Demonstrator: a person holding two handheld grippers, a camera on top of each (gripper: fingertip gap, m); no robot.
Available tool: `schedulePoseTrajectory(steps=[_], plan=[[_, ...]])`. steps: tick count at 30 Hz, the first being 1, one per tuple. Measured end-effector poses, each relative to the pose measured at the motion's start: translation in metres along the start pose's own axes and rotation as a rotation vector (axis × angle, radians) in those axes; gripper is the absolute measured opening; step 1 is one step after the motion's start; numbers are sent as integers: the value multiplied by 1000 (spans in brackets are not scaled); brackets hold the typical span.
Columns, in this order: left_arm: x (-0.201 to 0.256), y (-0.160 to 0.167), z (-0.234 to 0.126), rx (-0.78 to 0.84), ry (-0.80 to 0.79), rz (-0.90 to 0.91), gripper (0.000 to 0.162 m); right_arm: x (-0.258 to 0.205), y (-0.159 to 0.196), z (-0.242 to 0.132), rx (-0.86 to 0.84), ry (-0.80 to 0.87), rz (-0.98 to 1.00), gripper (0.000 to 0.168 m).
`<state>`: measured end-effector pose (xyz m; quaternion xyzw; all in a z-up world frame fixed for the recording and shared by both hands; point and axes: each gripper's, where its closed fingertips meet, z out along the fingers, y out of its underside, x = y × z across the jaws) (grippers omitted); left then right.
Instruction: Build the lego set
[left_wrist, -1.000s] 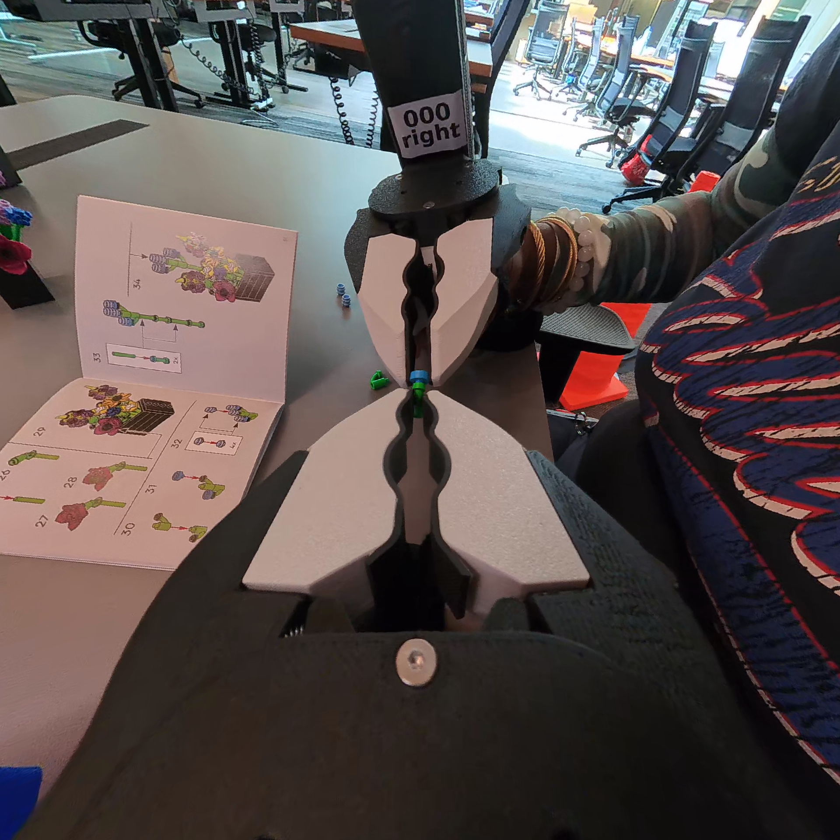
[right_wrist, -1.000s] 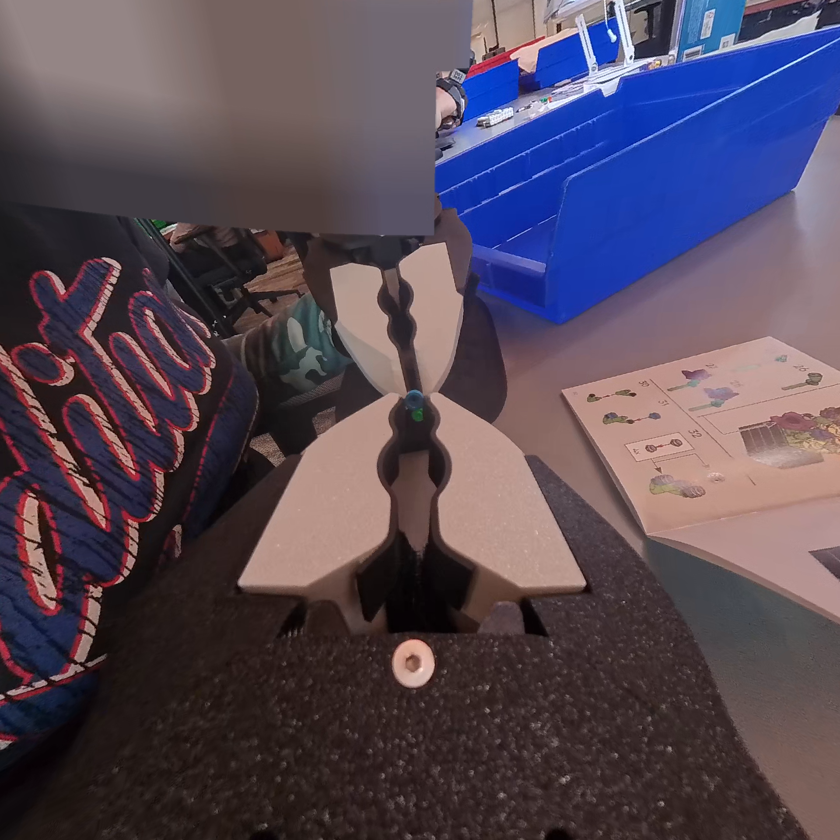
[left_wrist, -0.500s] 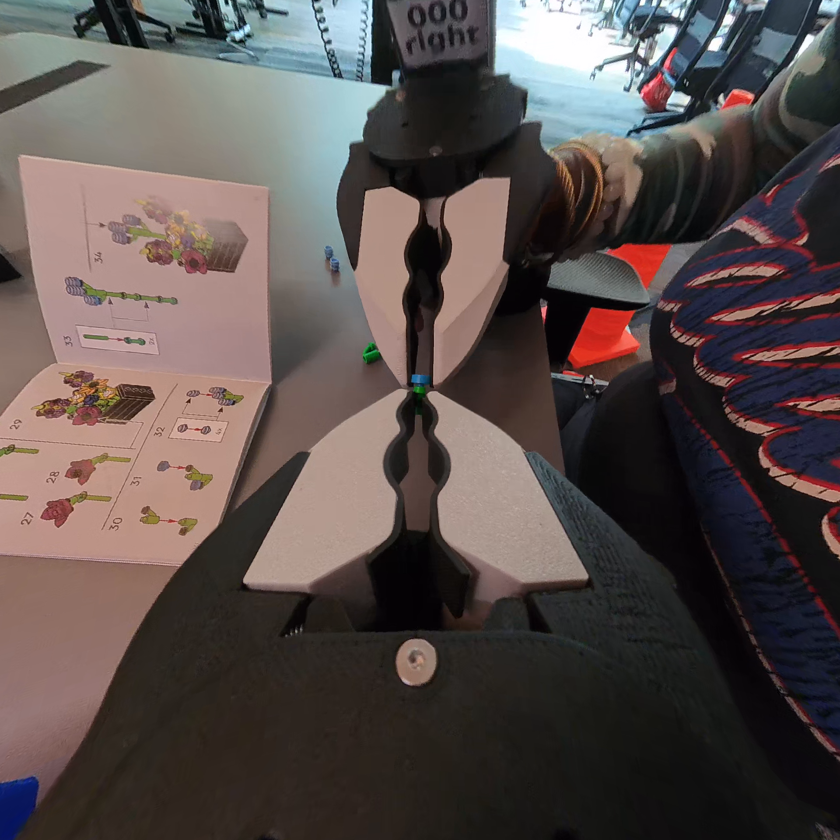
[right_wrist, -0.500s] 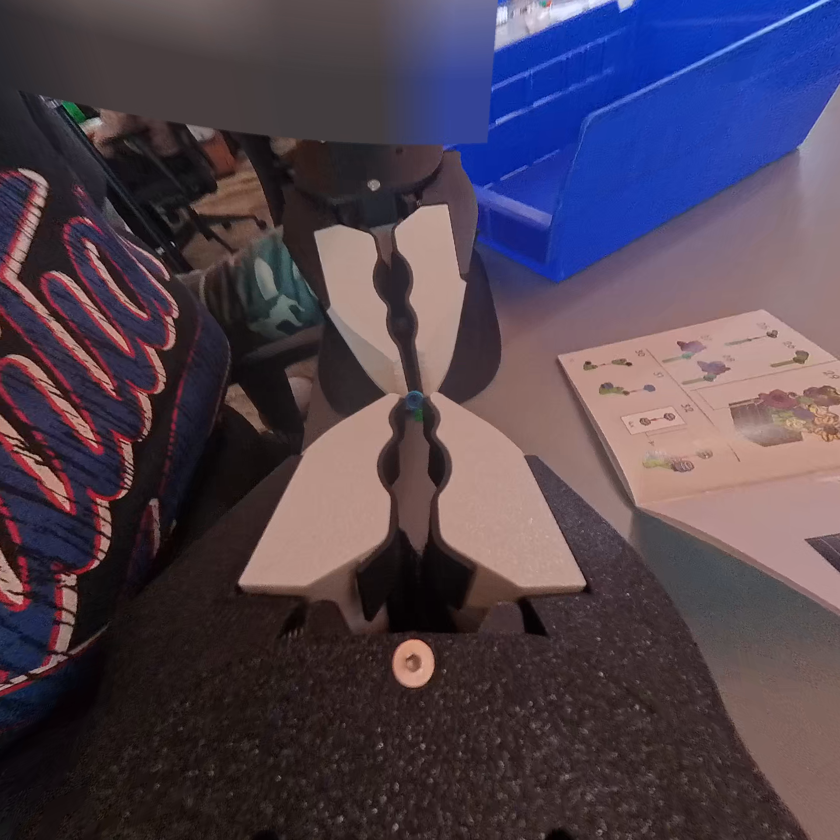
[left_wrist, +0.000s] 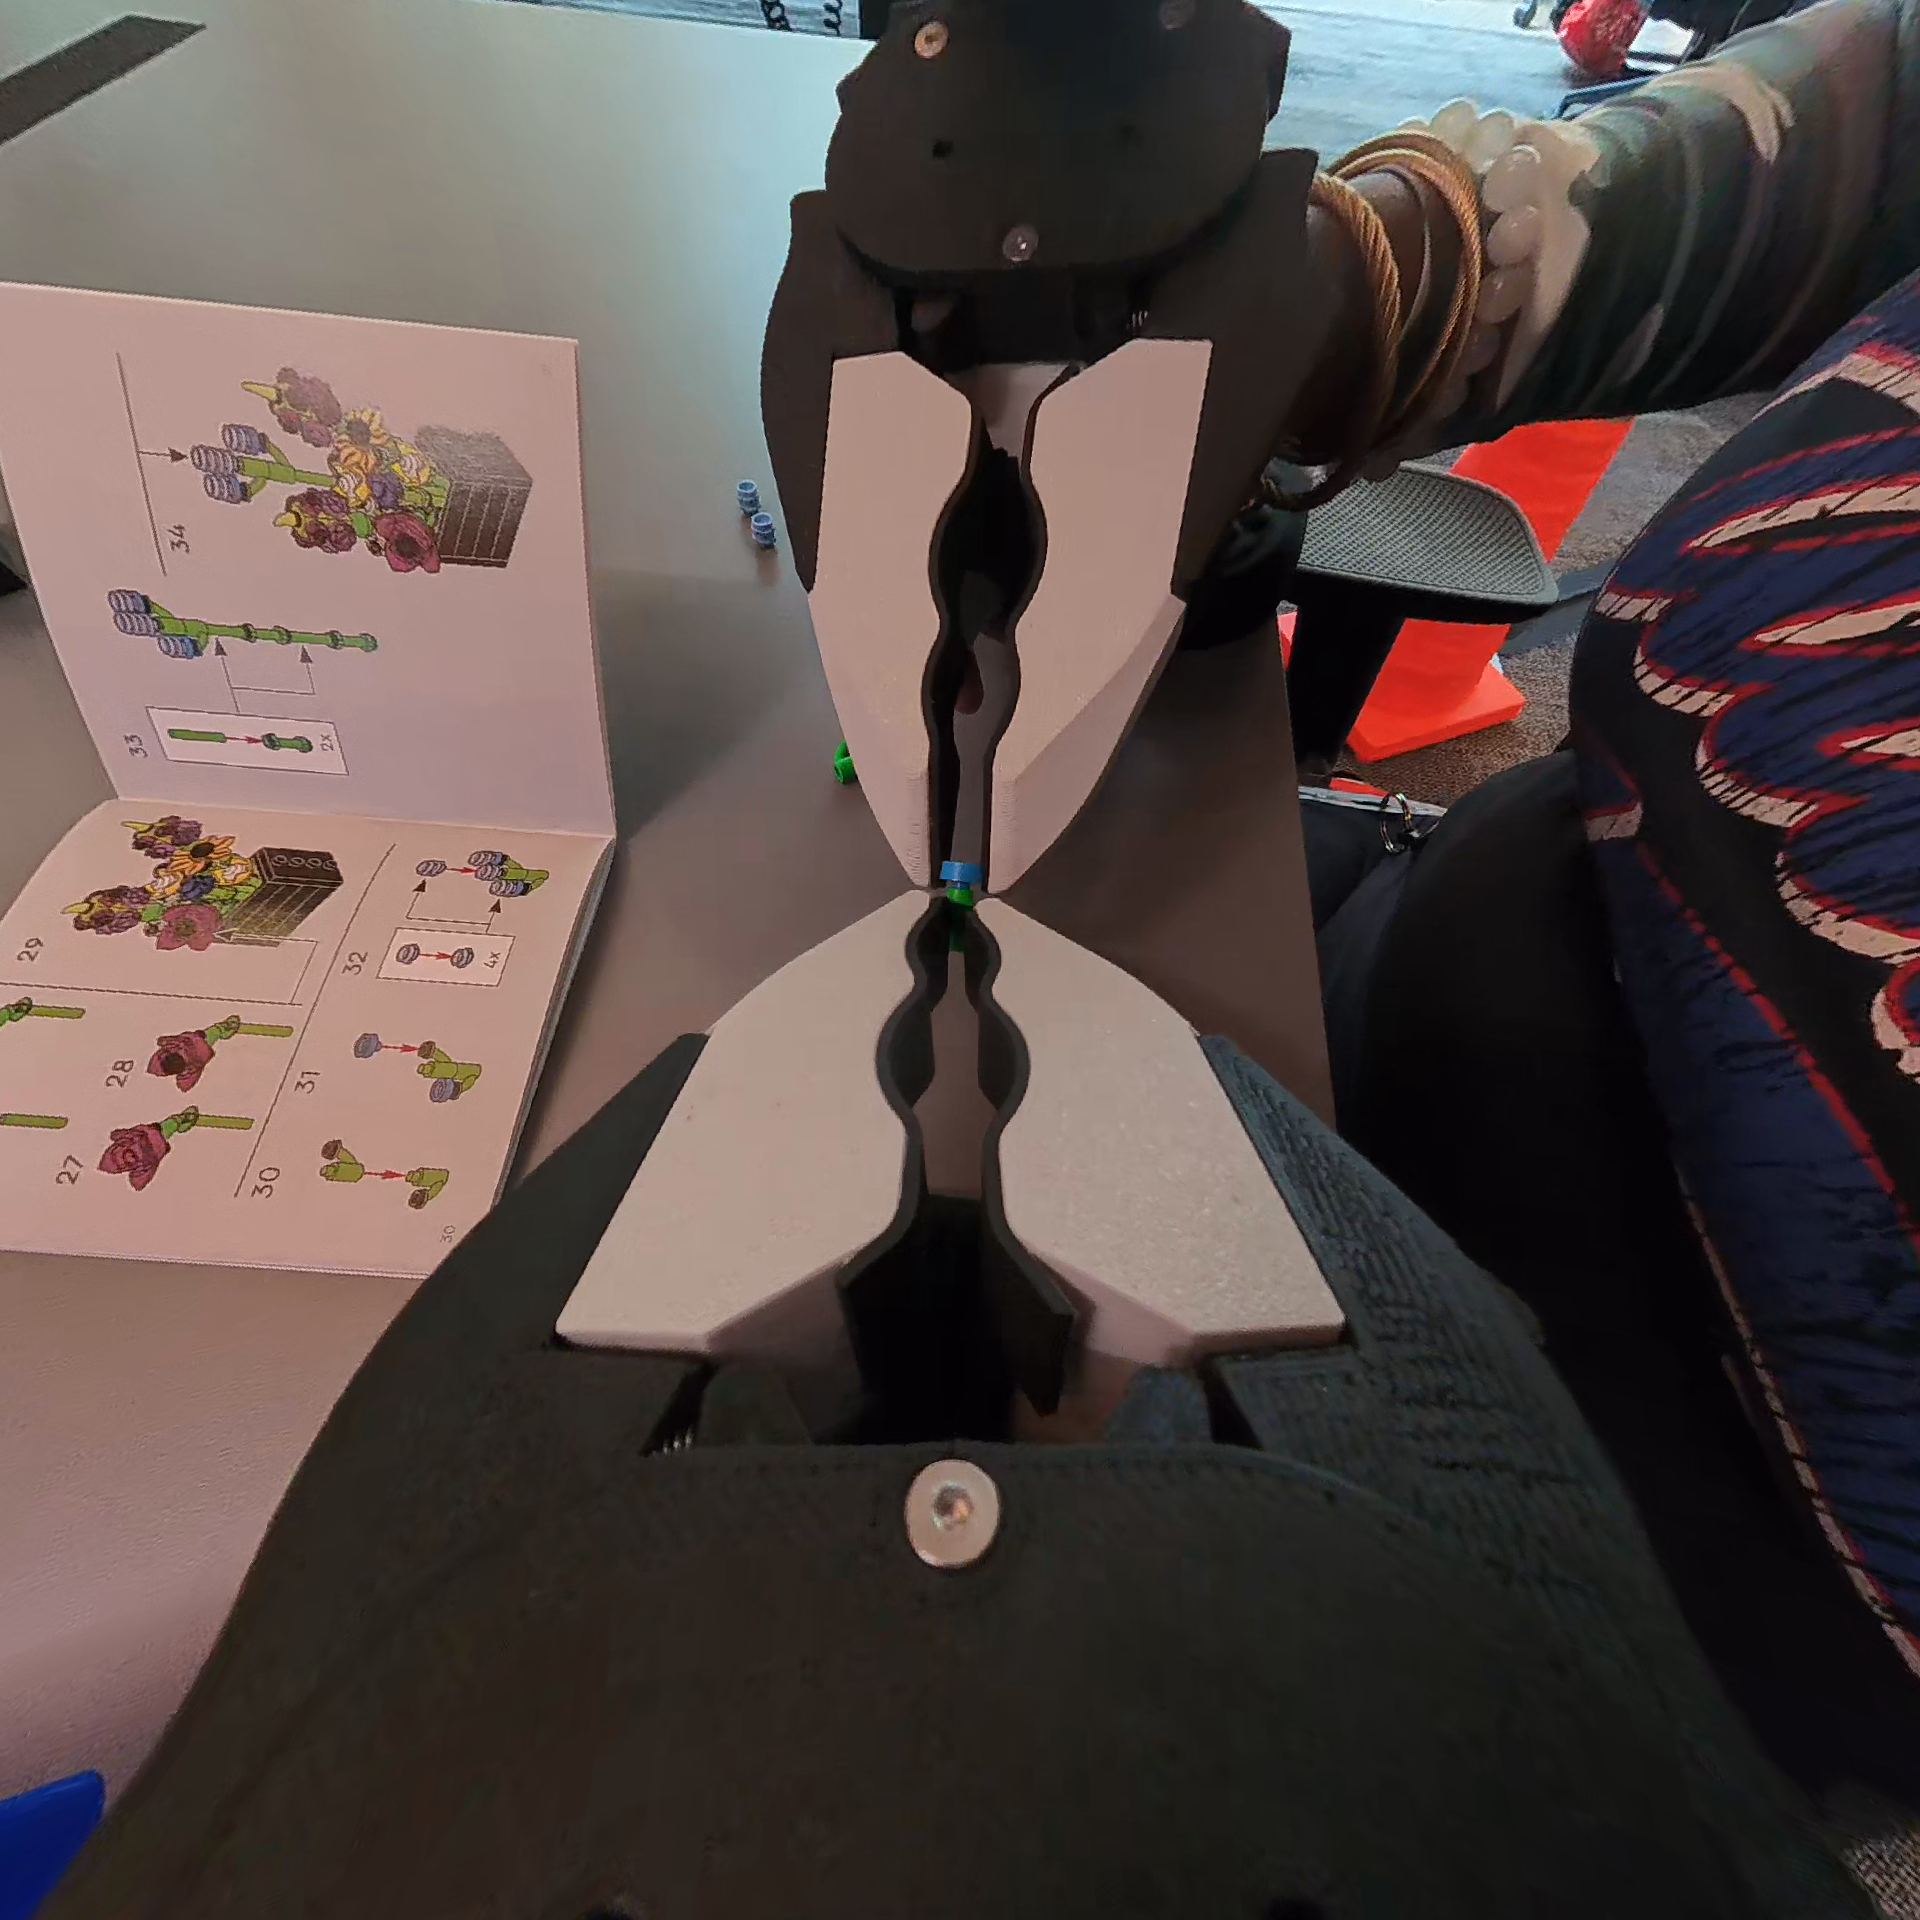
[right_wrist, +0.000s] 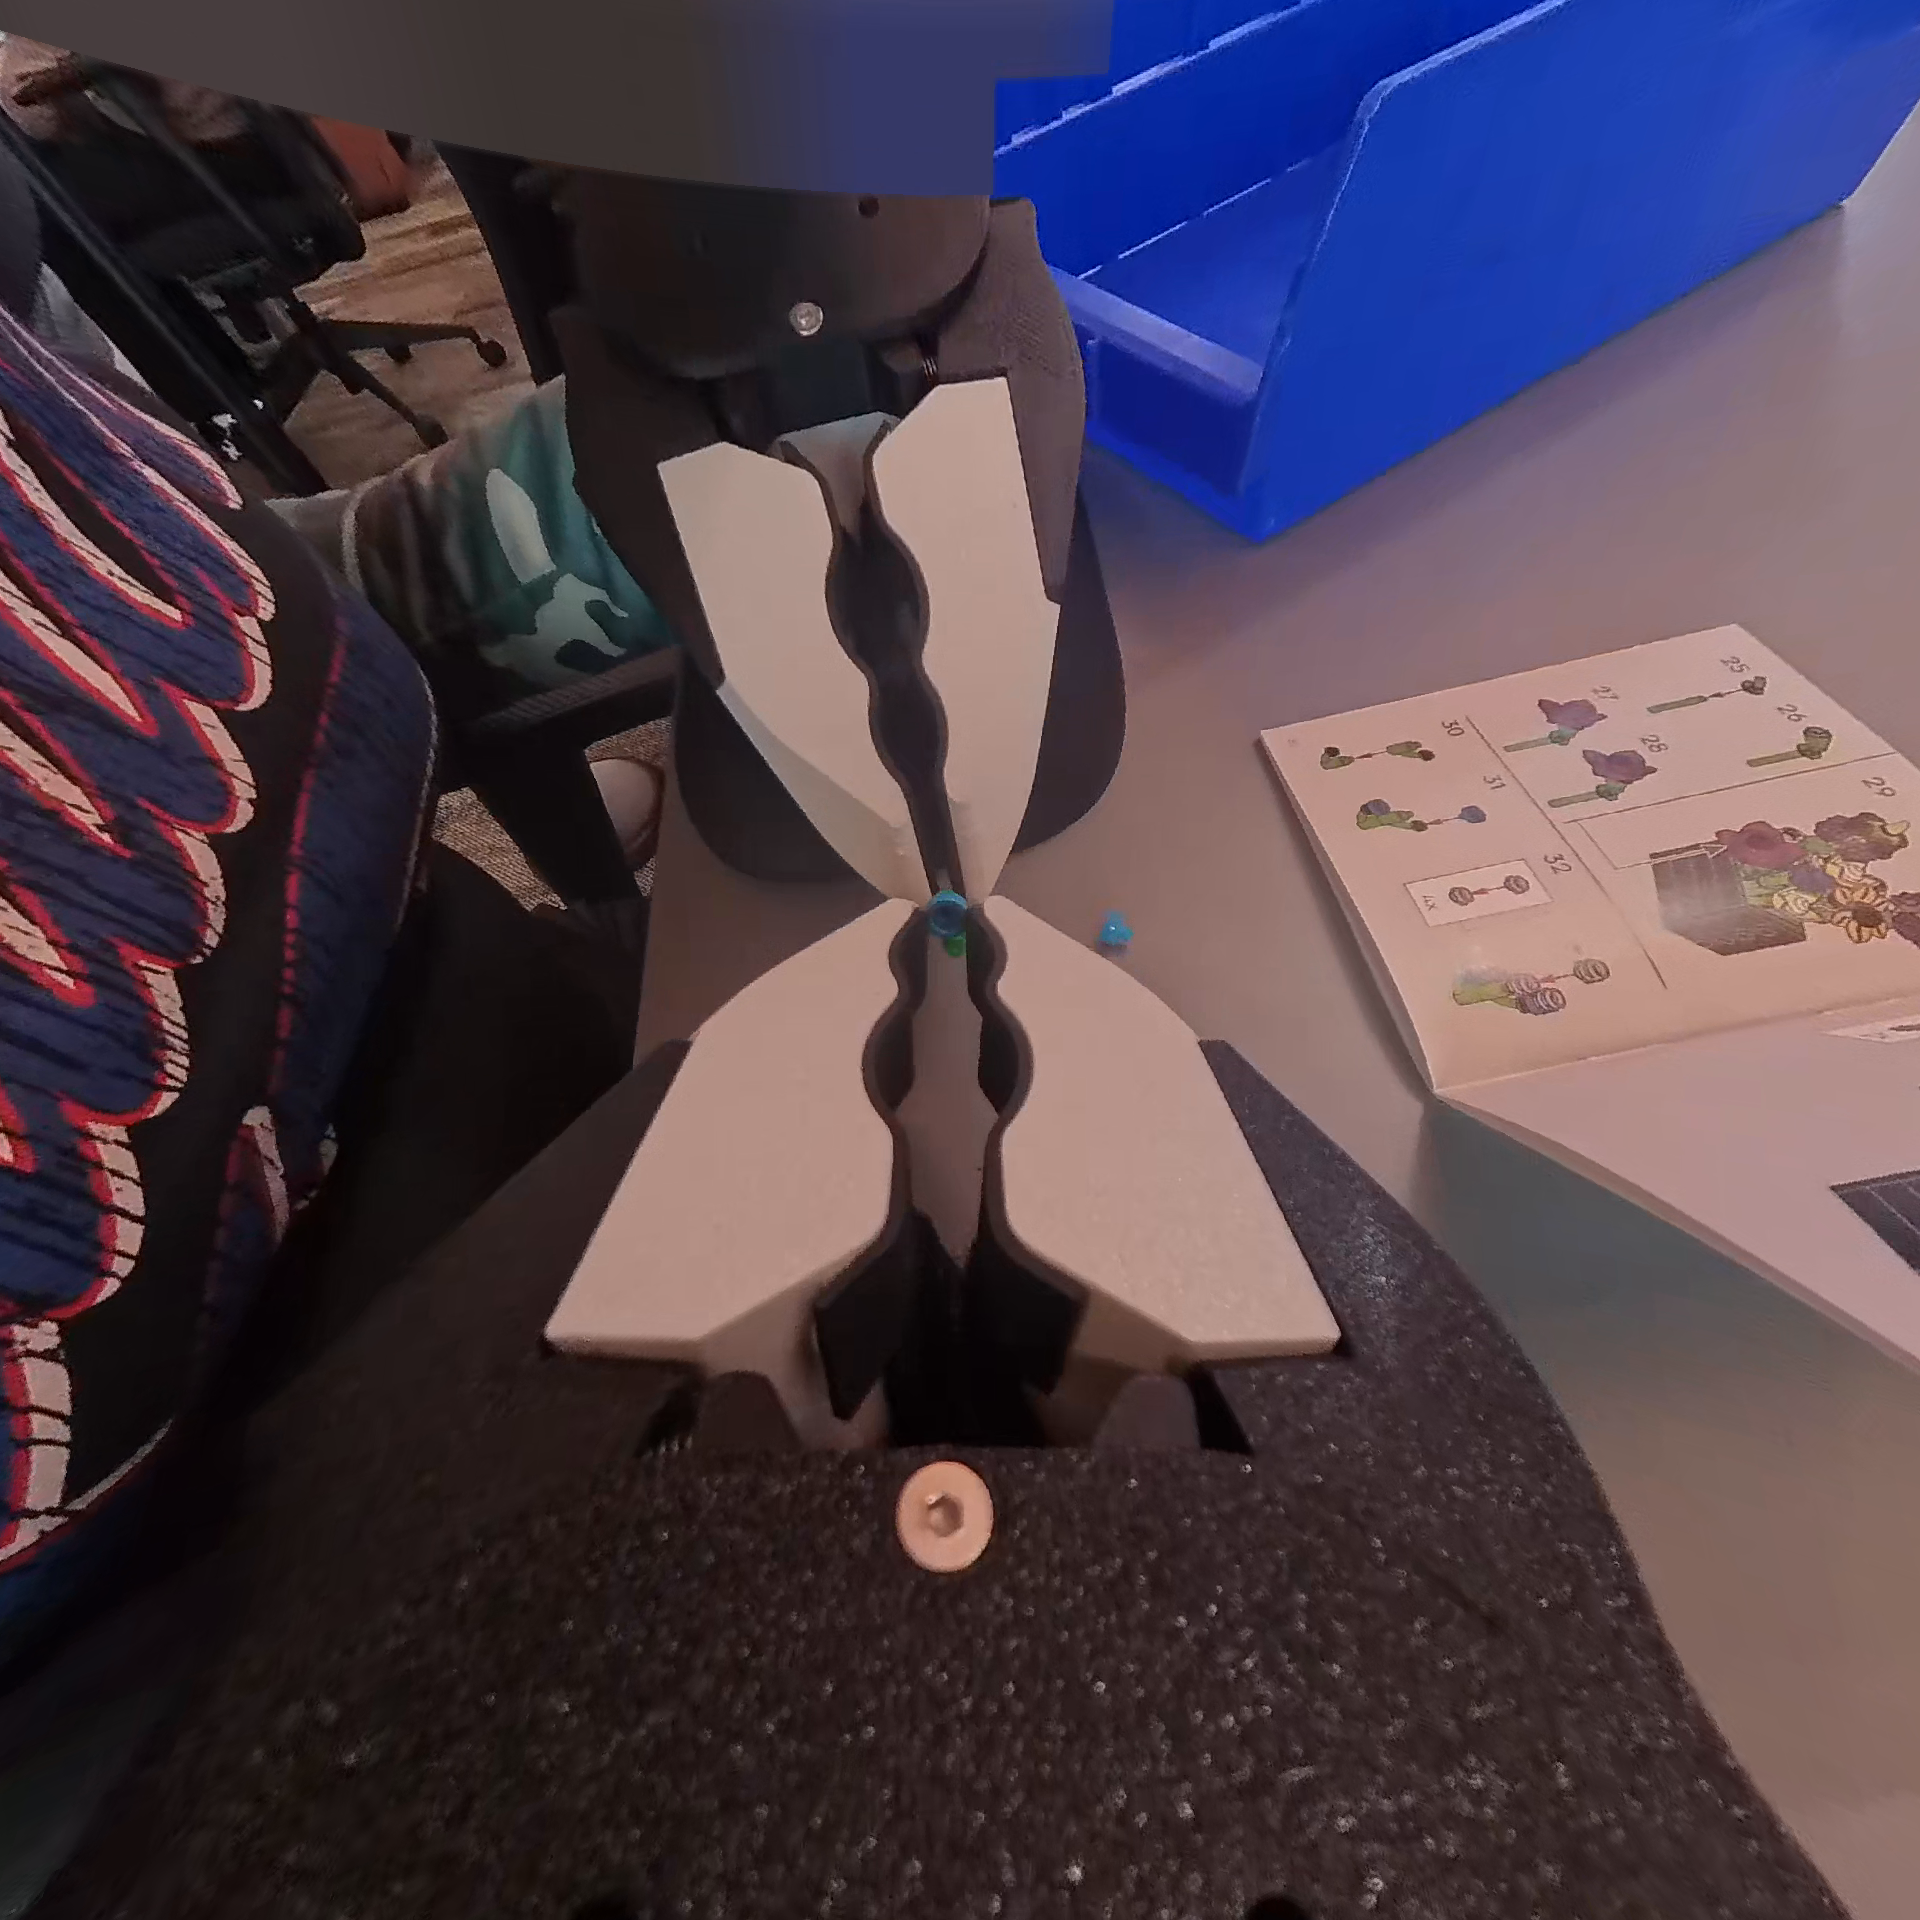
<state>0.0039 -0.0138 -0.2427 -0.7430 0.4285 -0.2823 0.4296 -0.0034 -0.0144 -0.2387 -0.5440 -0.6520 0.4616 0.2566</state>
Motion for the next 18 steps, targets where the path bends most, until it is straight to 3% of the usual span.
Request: schedulePoseTrajectory(steps=[7, 13, 18], plan=[[-1, -4, -2, 28, 6, -11, 4, 0, -6, -2, 58, -39, 37, 7], [1, -7, -4, 59, 48, -49, 22, -6, -19, 0, 180, -106, 67, 7], [3, -6, -3, 48, 45, -26, 14, -7, -22, -3, 216, -124, 73, 7]])
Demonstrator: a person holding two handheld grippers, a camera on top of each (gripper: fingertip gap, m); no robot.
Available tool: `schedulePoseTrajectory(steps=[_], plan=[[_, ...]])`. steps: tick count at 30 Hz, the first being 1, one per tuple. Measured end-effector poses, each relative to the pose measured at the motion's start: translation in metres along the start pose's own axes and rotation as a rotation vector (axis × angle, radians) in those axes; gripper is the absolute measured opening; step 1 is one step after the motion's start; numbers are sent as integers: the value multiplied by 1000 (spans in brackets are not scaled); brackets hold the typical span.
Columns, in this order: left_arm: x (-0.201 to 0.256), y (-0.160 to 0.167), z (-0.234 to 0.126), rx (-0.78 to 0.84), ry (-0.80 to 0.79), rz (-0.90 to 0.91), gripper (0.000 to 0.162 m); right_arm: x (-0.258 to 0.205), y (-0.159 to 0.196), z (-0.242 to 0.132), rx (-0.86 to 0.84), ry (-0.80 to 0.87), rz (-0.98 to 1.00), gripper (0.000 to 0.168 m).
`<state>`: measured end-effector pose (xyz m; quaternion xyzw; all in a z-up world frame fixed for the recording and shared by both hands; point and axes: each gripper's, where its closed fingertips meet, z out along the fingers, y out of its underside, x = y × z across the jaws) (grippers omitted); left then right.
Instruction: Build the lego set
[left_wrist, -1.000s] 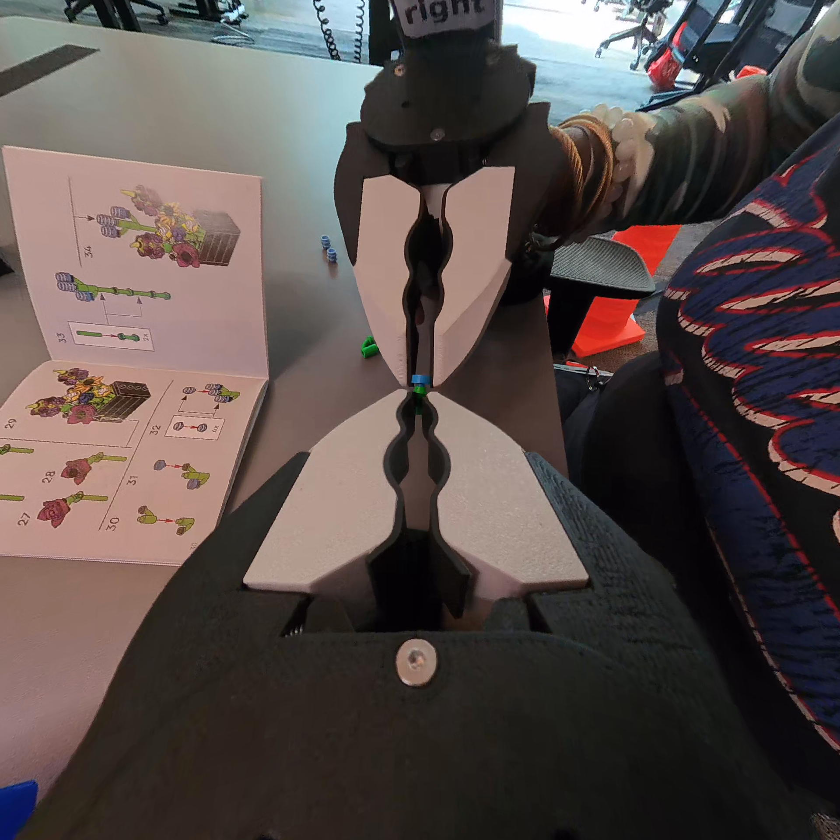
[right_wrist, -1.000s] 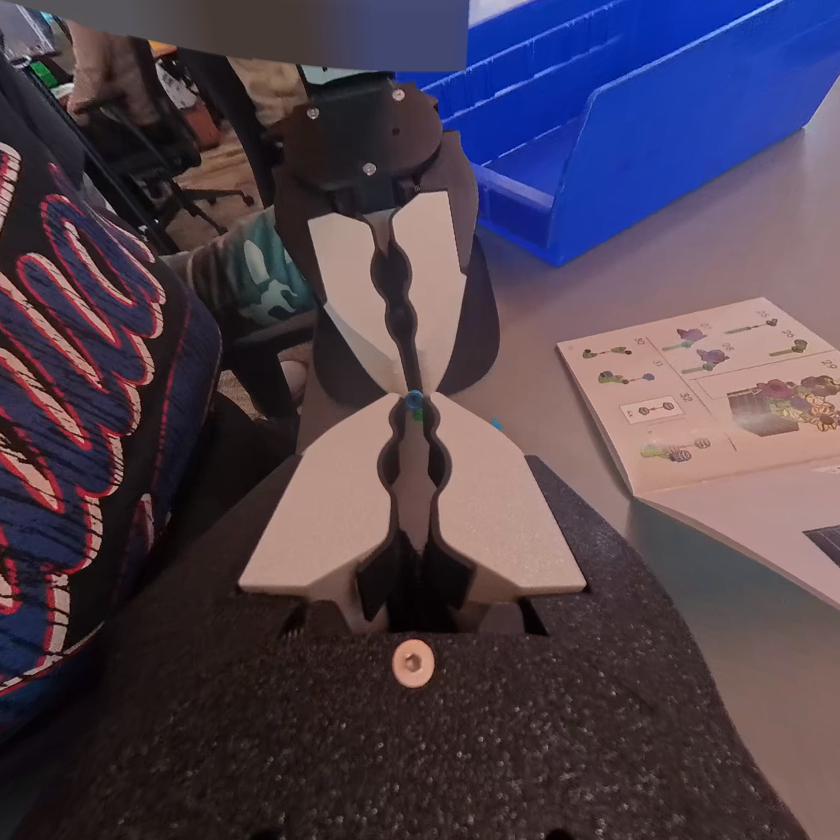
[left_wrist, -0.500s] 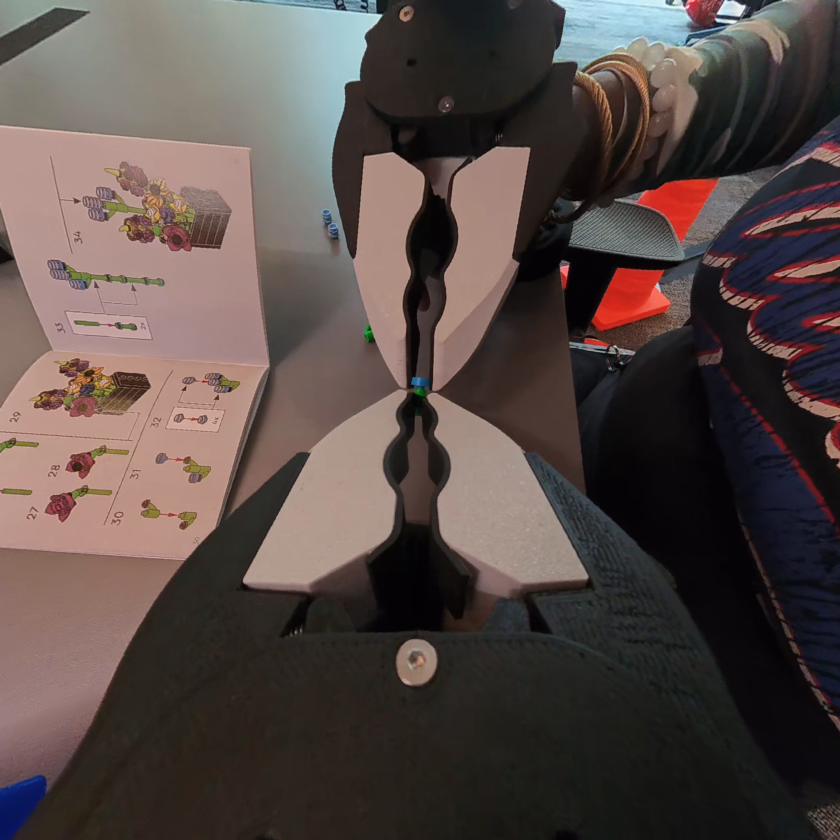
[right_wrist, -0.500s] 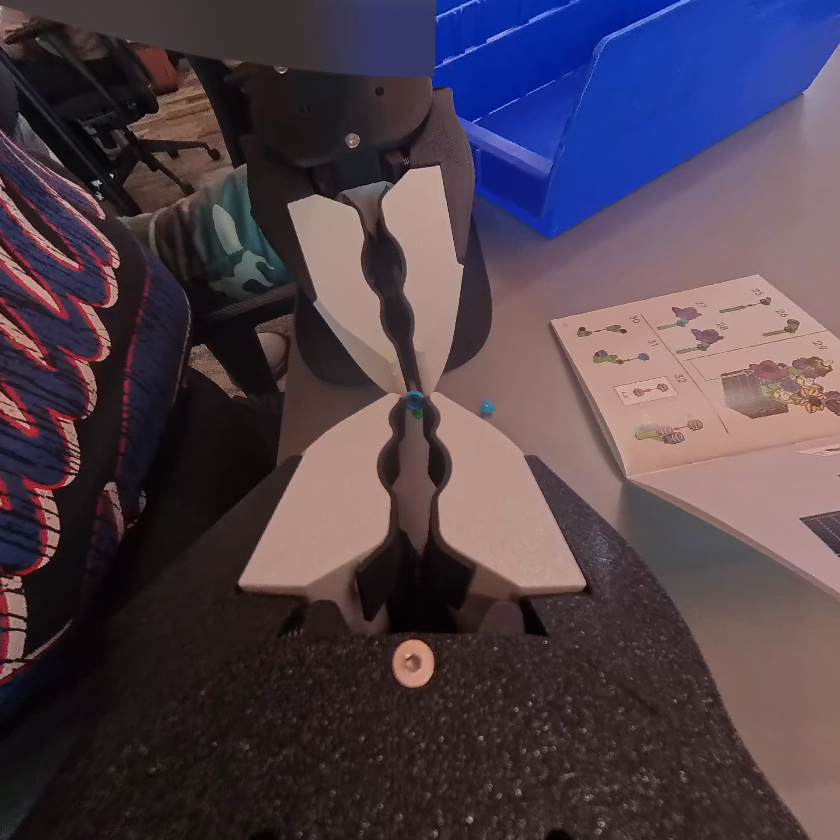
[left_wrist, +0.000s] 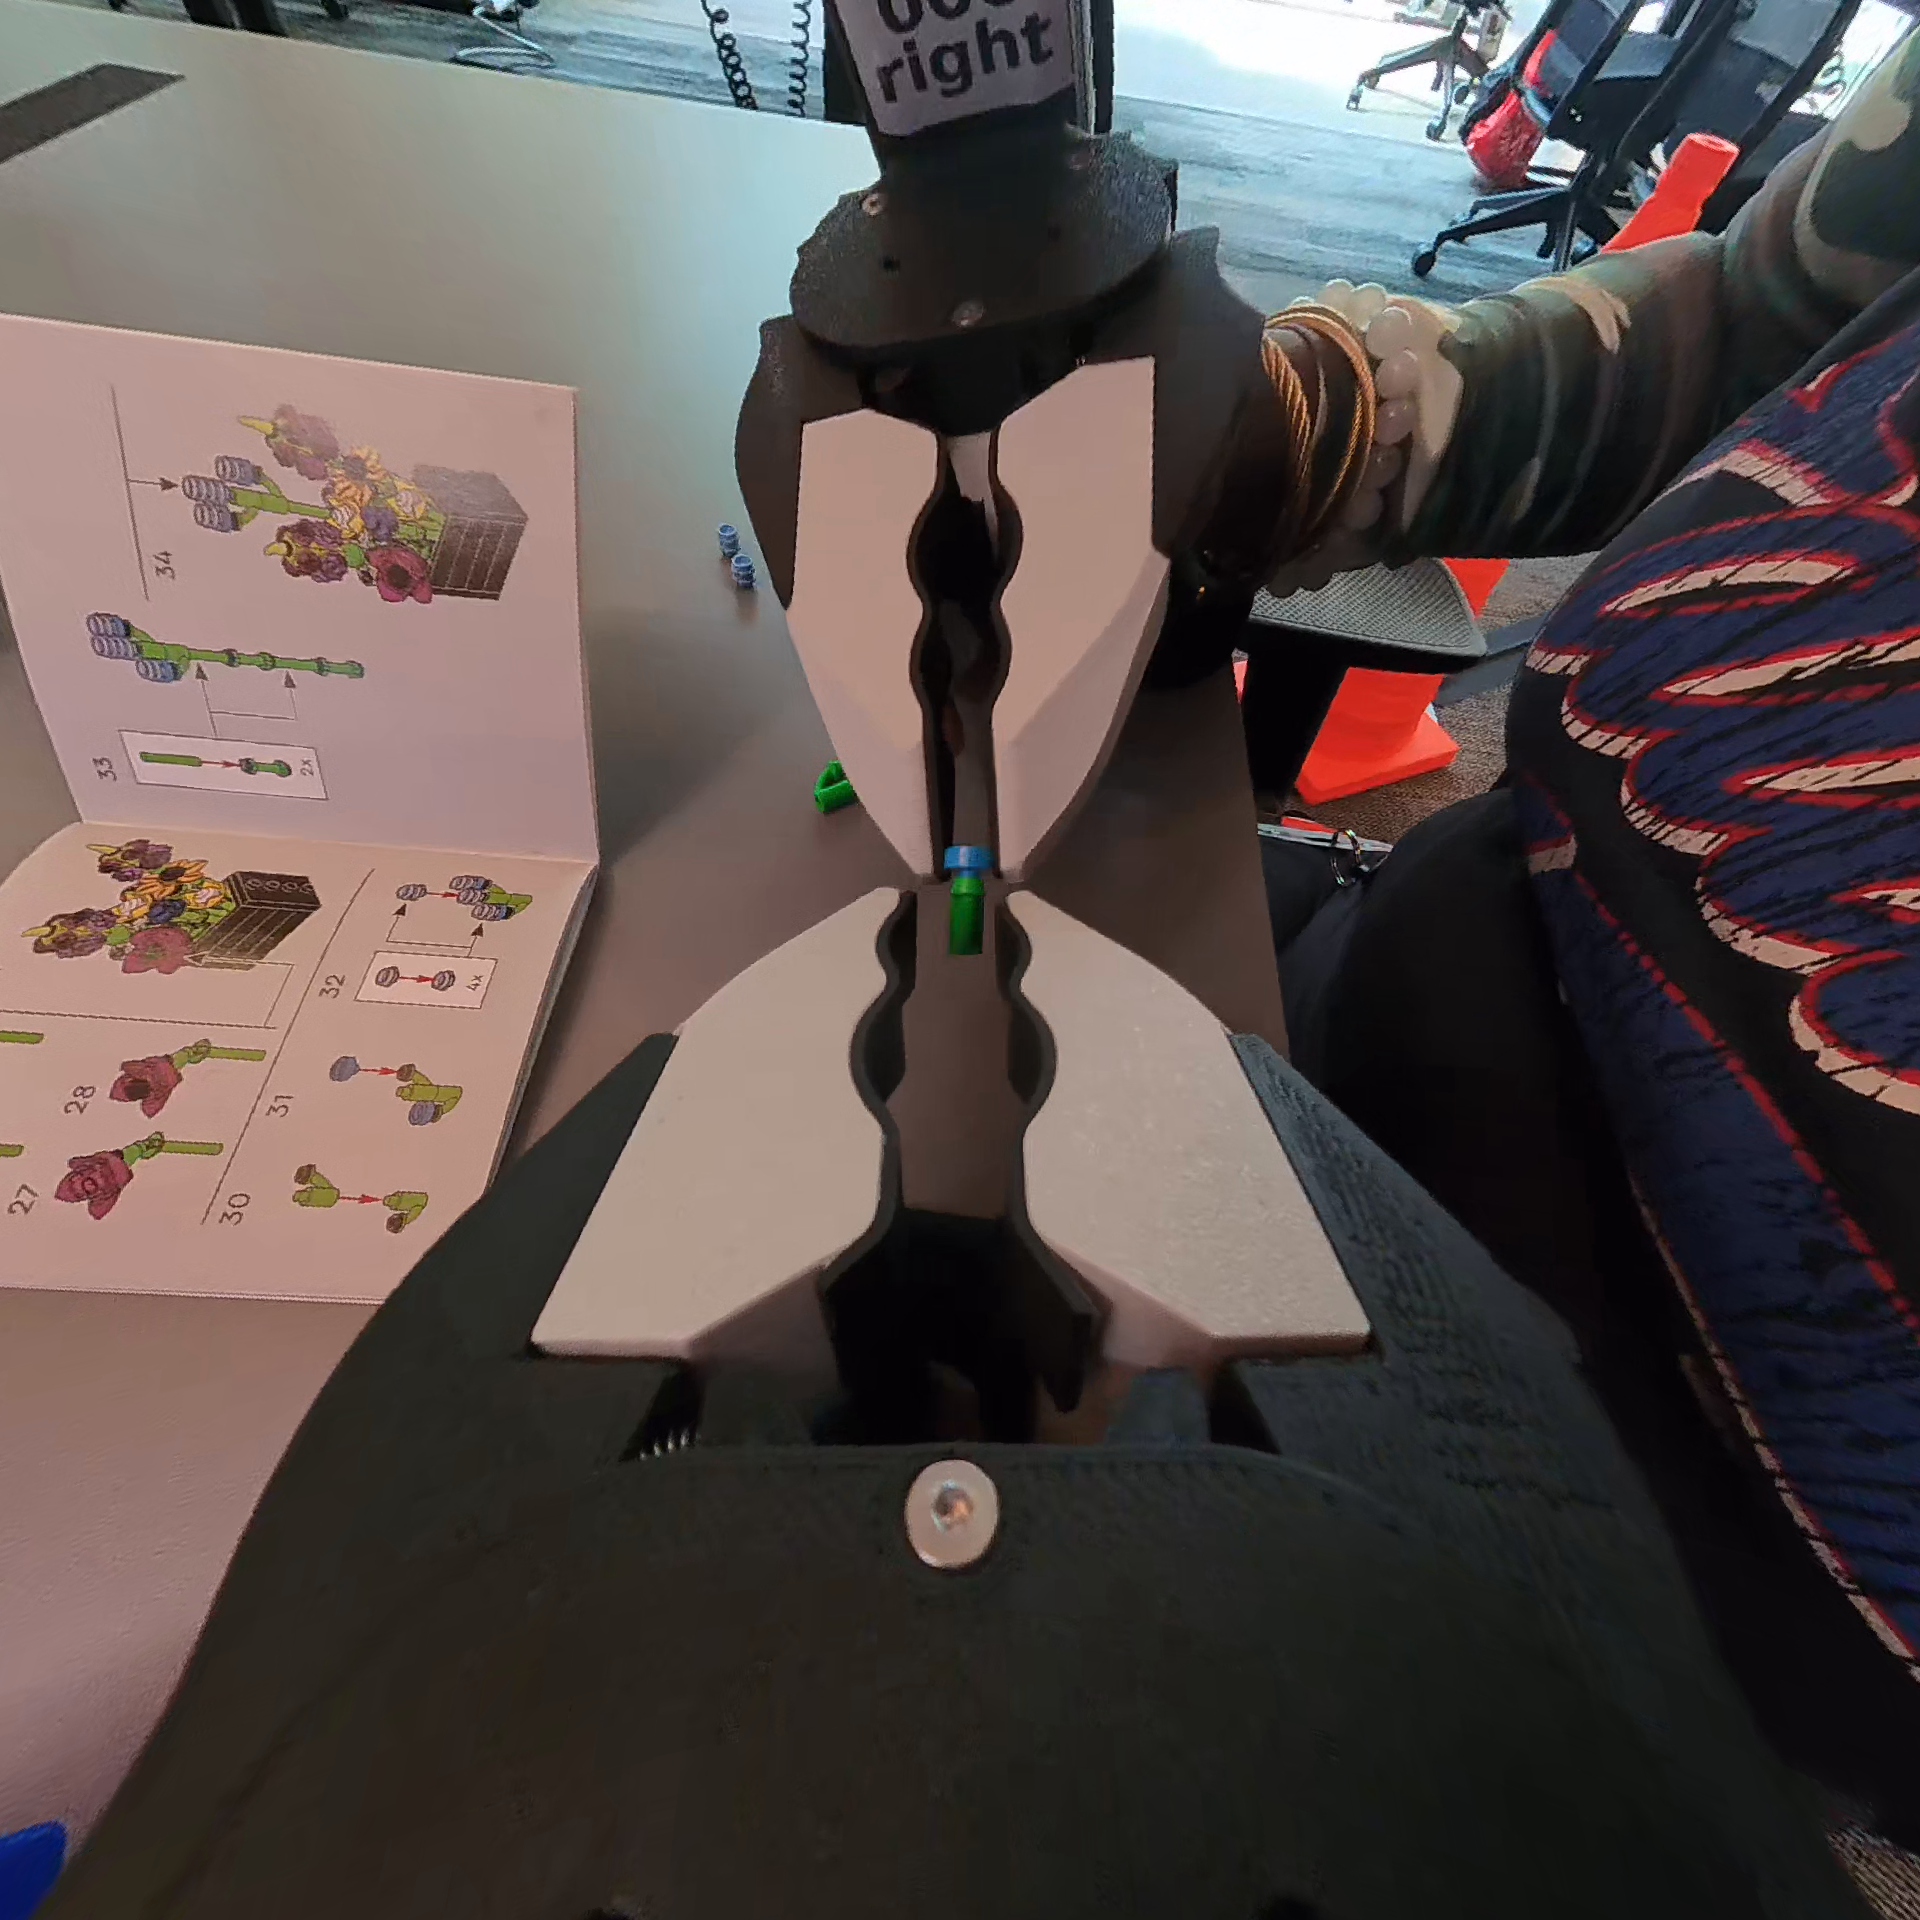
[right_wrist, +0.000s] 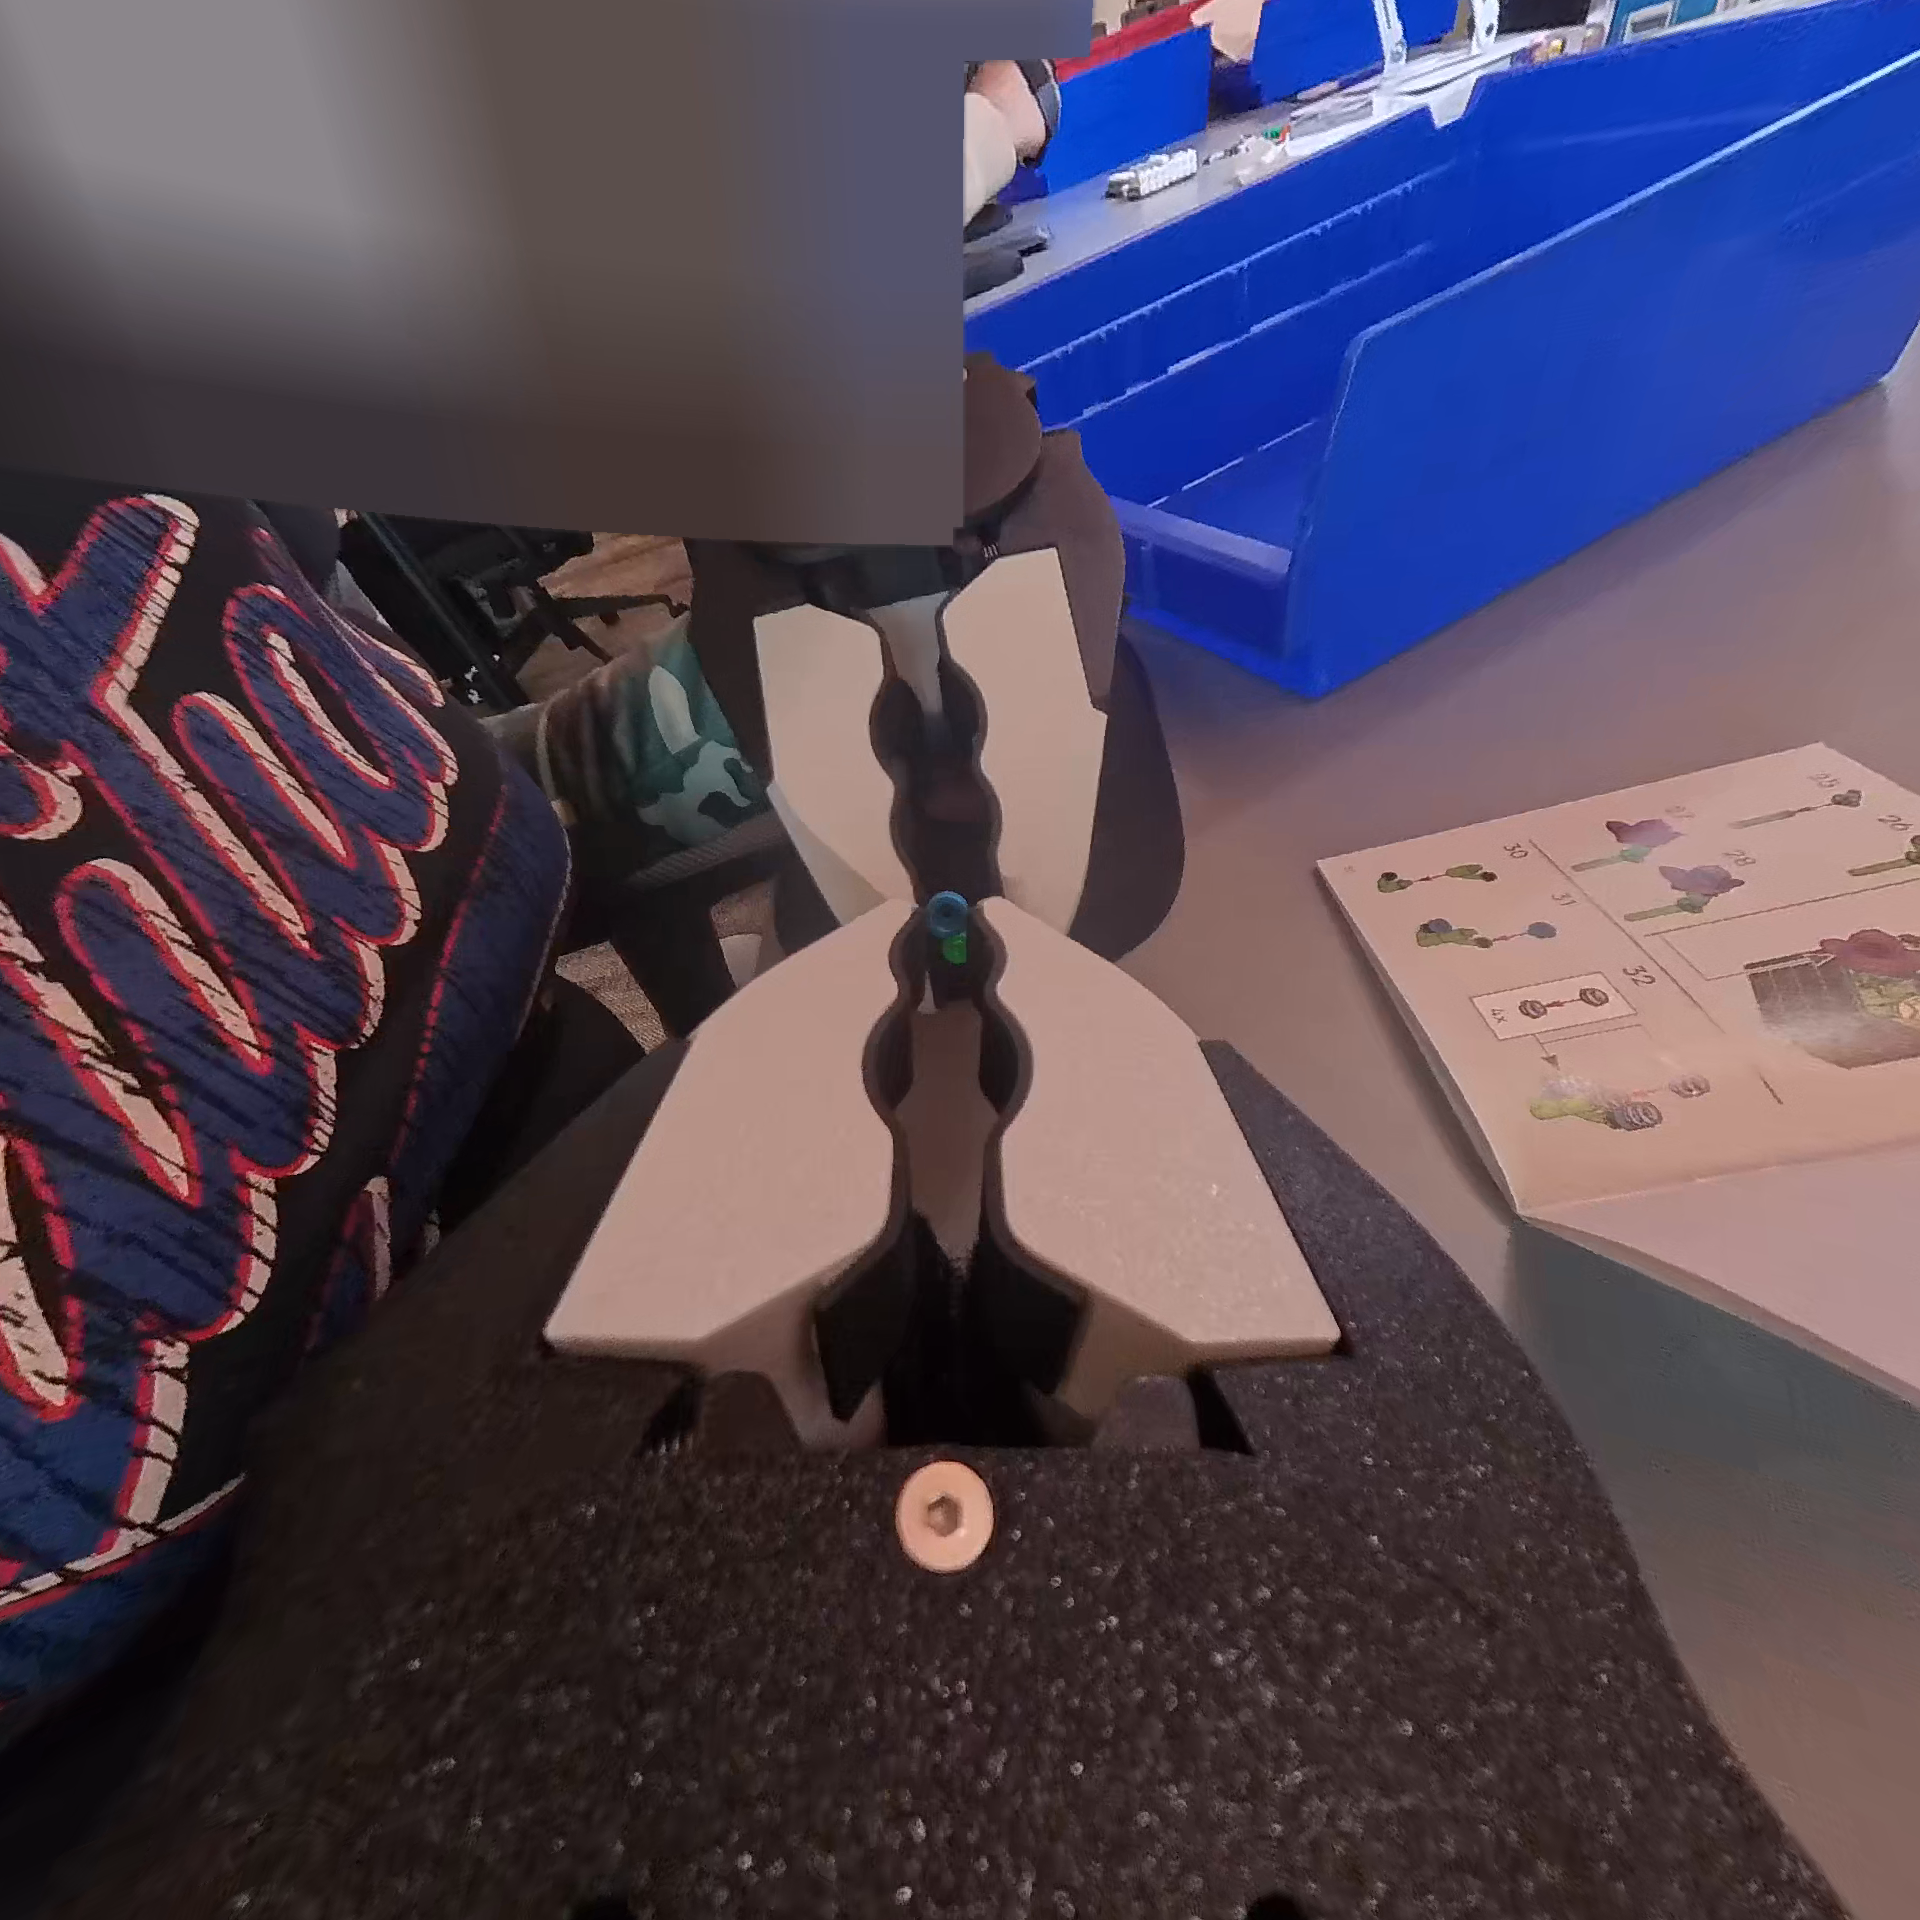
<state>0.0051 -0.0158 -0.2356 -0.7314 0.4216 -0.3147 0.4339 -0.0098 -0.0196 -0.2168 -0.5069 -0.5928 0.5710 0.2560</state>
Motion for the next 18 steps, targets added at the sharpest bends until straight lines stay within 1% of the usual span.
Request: schedulePoseTrajectory(steps=[5, 6, 12, 14, 18], plan=[[-1, 5, 4, -44, -12, 9, 15, -1, 2, 1, -19, 10, -27, 7], [-1, 5, 4, -44, -15, 13, 13, -1, 2, 1, -25, 17, -33, 7], [1, 1, 1, -8, -7, 23, 10, 0, 1, -2, -43, 46, -53, 7], [2, -1, -1, 9, -2, 26, 7, 0, 2, -2, -51, 48, -61, 7], [4, 0, 0, 3, 4, 39, 6, -1, 3, -1, -61, 46, -67, 7]])
